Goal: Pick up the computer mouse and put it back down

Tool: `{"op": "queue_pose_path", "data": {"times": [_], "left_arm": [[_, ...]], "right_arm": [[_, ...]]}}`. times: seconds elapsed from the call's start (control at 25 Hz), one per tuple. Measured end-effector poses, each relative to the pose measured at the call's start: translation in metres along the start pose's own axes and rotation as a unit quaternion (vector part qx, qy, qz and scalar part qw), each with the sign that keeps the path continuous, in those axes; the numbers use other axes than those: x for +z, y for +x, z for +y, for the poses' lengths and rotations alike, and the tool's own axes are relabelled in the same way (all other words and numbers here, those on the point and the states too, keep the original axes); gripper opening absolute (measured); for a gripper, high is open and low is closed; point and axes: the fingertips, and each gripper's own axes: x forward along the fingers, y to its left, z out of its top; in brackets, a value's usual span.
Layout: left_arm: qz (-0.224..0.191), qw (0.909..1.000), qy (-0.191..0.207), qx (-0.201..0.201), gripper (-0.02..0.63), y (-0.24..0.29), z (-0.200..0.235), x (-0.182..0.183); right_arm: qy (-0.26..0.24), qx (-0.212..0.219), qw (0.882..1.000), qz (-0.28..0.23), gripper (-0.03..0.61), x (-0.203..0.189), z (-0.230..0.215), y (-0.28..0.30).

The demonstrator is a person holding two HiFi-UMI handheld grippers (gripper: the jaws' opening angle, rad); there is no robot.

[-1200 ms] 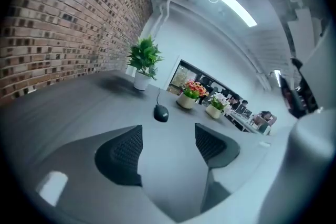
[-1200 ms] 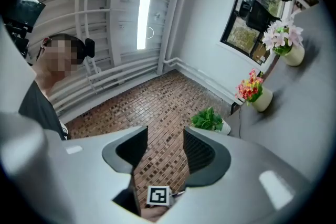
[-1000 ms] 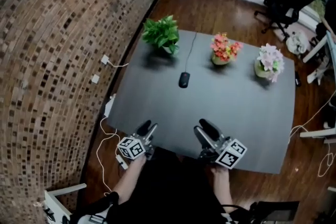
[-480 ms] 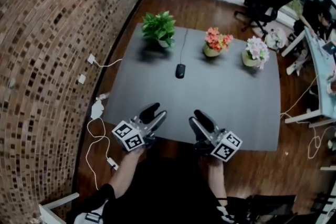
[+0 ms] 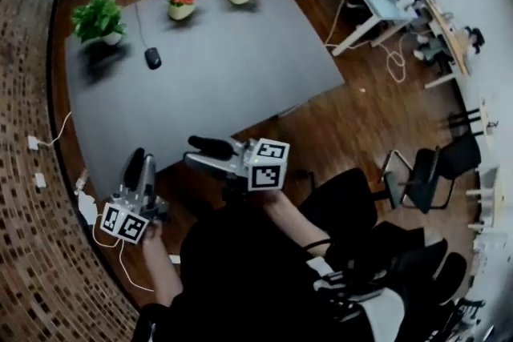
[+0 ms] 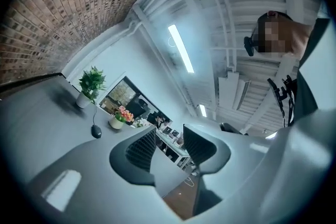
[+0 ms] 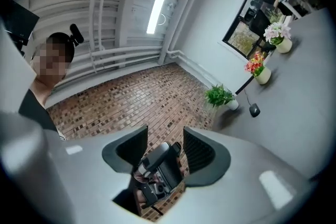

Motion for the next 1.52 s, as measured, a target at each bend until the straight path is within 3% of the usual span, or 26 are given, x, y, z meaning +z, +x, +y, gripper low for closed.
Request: {"op": "queue_pose_path", "data": {"times": [0.16,0.44,0.64,0.88,1.0,1.36,1.52], "left_arm": [[0.005,0.9993,0.006,-0.037,0.166,-0.011,-0.055,0.004],[0.004,0.9972,0.044,-0.061,0.166,-0.007,-0.11,0.015],[0.019,0.9967,0.03,-0.073,0.166,0.009,-0.153,-0.014],[0.044,0.994,-0.008,-0.1,0.166,0.034,-0.199,-0.066],[0.042,0.9945,-0.02,-0.094,0.166,0.039,-0.205,-0.079],[0.016,0.9982,-0.018,-0.055,0.166,0.013,-0.259,-0.099],[0.014,0.9985,-0.017,-0.049,0.166,0.005,-0.269,-0.104]], "right_arm": [[-0.001,0.002,1.0,-0.008,0.207,-0.005,0.032,-0.021],[-0.01,0.056,0.998,-0.022,0.207,0.009,0.069,-0.03],[-0.028,0.087,0.995,-0.027,0.207,0.019,0.095,-0.068],[-0.035,0.074,0.994,-0.067,0.189,0.032,0.095,-0.139],[-0.042,0.082,0.992,-0.084,0.17,0.038,0.094,-0.159],[-0.042,0.123,0.988,-0.088,0.0,0.027,0.115,-0.21],[-0.03,0.128,0.988,-0.084,0.0,0.02,0.11,-0.216]]}}
